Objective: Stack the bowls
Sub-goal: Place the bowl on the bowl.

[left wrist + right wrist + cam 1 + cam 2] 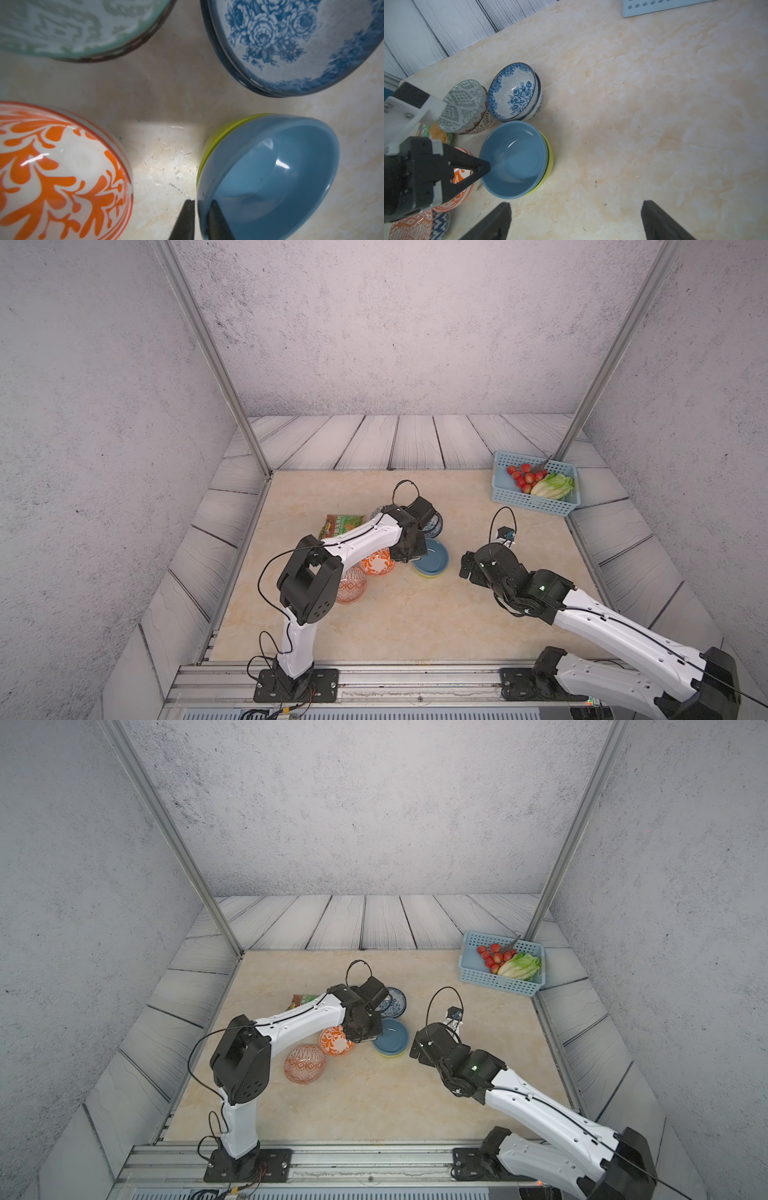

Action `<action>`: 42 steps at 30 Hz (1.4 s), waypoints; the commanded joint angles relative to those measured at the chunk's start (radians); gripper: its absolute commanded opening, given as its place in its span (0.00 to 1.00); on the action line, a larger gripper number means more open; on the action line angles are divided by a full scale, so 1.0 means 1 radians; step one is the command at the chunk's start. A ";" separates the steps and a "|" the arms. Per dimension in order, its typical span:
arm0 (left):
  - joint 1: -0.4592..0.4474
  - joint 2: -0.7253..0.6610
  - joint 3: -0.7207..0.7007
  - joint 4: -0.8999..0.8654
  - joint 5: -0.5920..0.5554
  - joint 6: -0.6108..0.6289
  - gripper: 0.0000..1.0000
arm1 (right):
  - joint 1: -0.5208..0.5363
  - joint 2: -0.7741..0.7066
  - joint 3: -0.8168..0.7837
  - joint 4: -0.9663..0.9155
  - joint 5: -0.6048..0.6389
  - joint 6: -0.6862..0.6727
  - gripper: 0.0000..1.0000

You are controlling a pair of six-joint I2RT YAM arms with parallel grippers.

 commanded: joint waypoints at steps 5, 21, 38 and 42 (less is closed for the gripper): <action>-0.002 -0.037 -0.047 0.043 0.016 -0.013 0.02 | 0.000 -0.020 -0.015 -0.014 0.005 0.001 0.99; 0.014 -0.090 -0.040 0.017 -0.016 -0.010 0.48 | 0.000 -0.020 -0.016 -0.012 0.007 0.002 0.99; 0.277 -0.492 -0.408 0.059 0.009 0.115 1.00 | 0.000 0.013 -0.008 0.032 -0.069 -0.047 0.99; 0.329 -0.516 -0.454 0.130 0.072 0.187 1.00 | 0.000 0.031 0.008 0.015 -0.075 -0.049 0.99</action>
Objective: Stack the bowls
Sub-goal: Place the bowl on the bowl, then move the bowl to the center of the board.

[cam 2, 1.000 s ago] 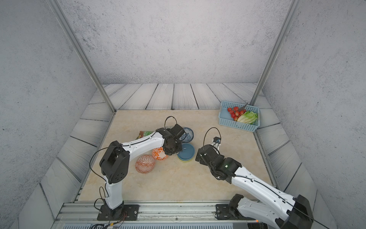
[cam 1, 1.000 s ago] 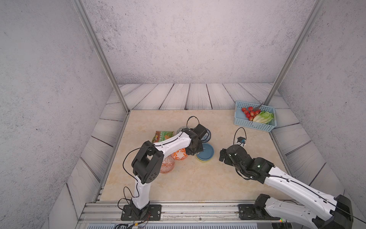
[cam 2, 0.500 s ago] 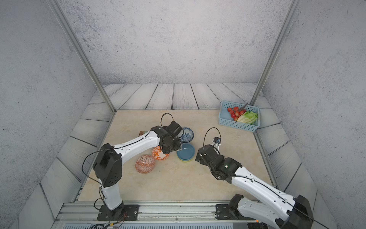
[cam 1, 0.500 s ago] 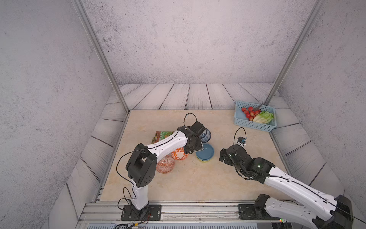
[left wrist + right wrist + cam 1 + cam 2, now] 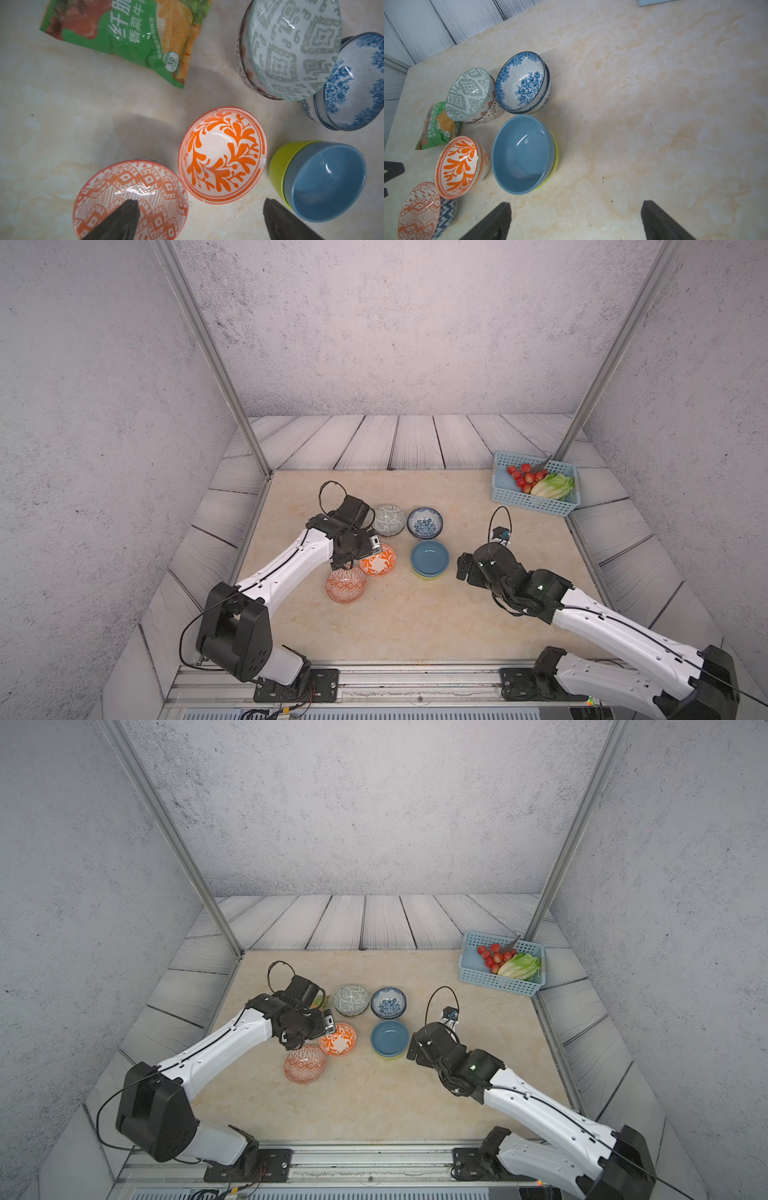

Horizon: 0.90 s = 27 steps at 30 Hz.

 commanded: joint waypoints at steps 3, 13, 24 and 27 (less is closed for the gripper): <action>0.034 0.016 -0.011 0.103 0.099 0.131 1.00 | 0.000 0.020 0.015 -0.013 -0.015 -0.015 0.99; 0.058 0.113 -0.018 0.174 0.128 0.225 0.93 | 0.000 0.020 0.007 -0.006 0.000 -0.009 0.99; 0.059 0.200 -0.001 0.203 0.101 0.240 0.93 | 0.000 0.031 0.011 -0.006 0.011 -0.008 0.99; 0.058 0.215 -0.001 0.215 0.106 0.235 0.93 | 0.000 0.031 0.010 -0.004 0.010 -0.006 0.99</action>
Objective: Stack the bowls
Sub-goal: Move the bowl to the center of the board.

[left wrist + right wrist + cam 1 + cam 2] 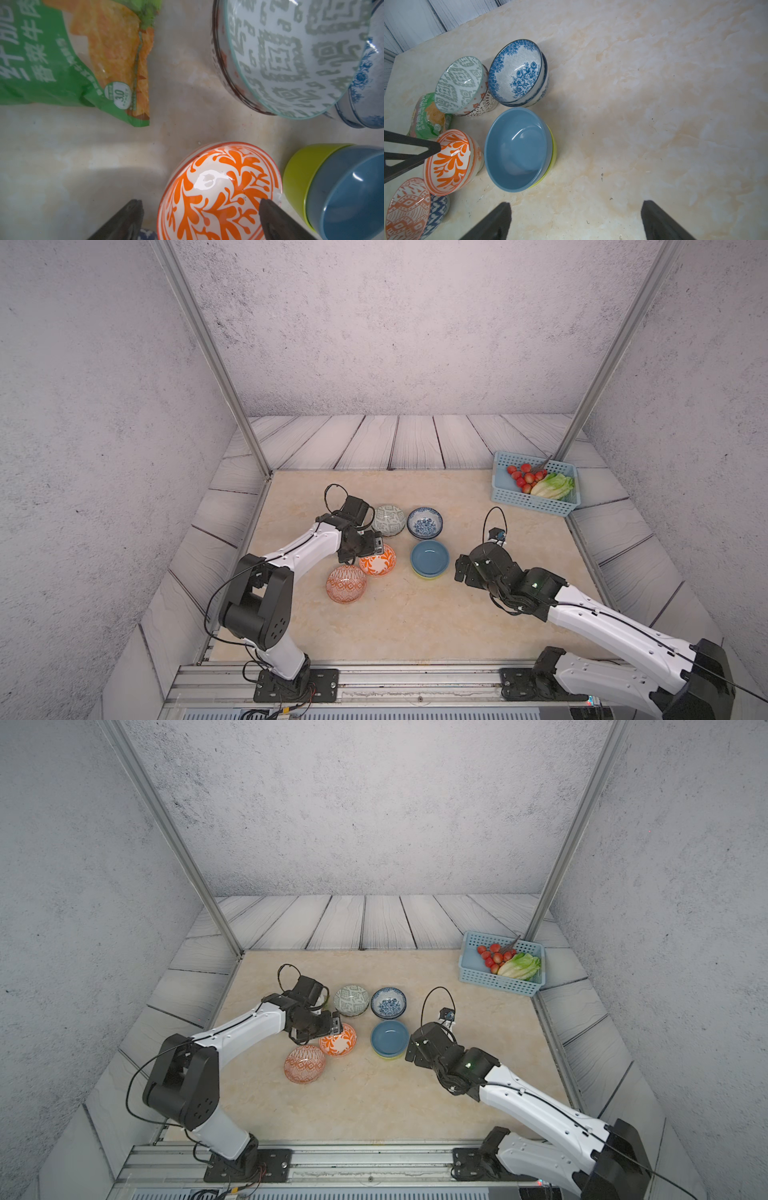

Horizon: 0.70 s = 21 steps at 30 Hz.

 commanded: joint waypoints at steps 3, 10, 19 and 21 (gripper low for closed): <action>0.007 0.021 0.001 0.025 -0.005 0.002 0.93 | 0.000 0.003 0.010 -0.003 0.022 -0.002 0.99; 0.003 0.022 -0.015 0.062 0.028 -0.041 0.93 | 0.000 0.006 0.010 -0.001 0.024 -0.002 0.99; -0.014 0.039 -0.003 0.089 0.043 -0.092 0.93 | 0.000 0.003 0.008 0.000 0.026 -0.002 0.99; -0.022 0.046 0.003 0.095 0.046 -0.105 0.93 | -0.001 0.002 0.007 -0.001 0.025 -0.002 0.99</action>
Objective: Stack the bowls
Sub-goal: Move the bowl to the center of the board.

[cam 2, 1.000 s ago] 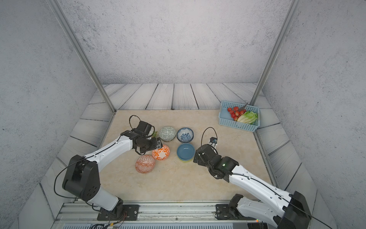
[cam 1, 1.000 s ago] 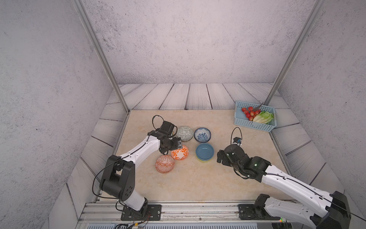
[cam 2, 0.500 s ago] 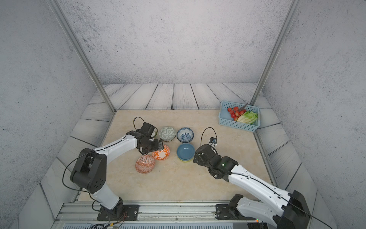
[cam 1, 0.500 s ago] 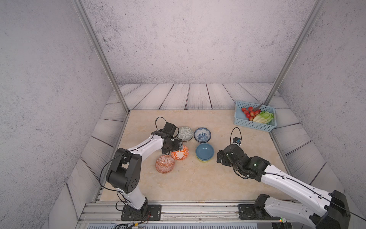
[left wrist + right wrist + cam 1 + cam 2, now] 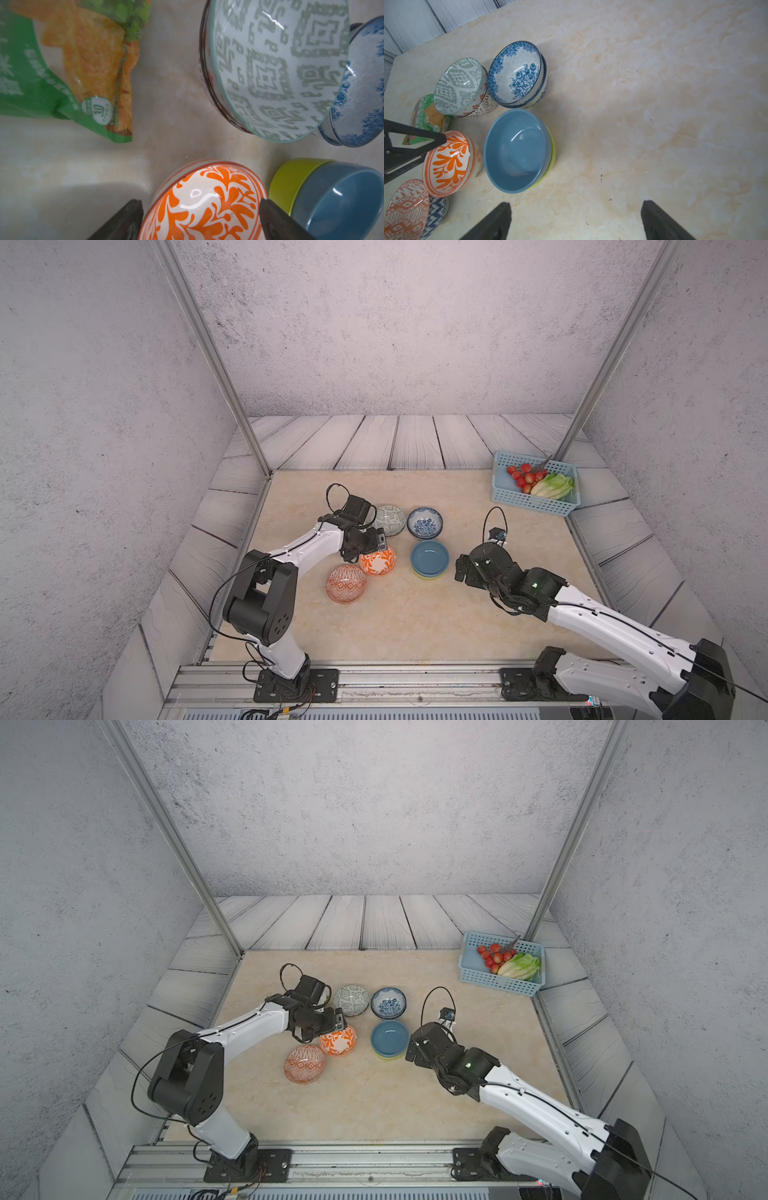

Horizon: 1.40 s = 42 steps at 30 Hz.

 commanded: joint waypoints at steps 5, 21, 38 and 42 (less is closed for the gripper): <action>-0.030 0.033 0.018 0.018 0.005 -0.050 0.93 | 0.000 -0.001 0.005 -0.001 0.018 -0.002 0.99; -0.049 0.053 0.040 0.041 0.013 -0.085 0.93 | -0.001 -0.001 0.005 0.000 0.018 -0.003 0.99; 0.036 -0.151 0.026 -0.194 -0.168 -0.053 1.00 | 0.000 -0.010 0.004 -0.005 0.007 -0.003 0.99; 0.063 -0.294 -0.062 -0.287 -0.208 -0.056 1.00 | 0.000 -0.012 0.006 -0.004 -0.009 -0.009 0.99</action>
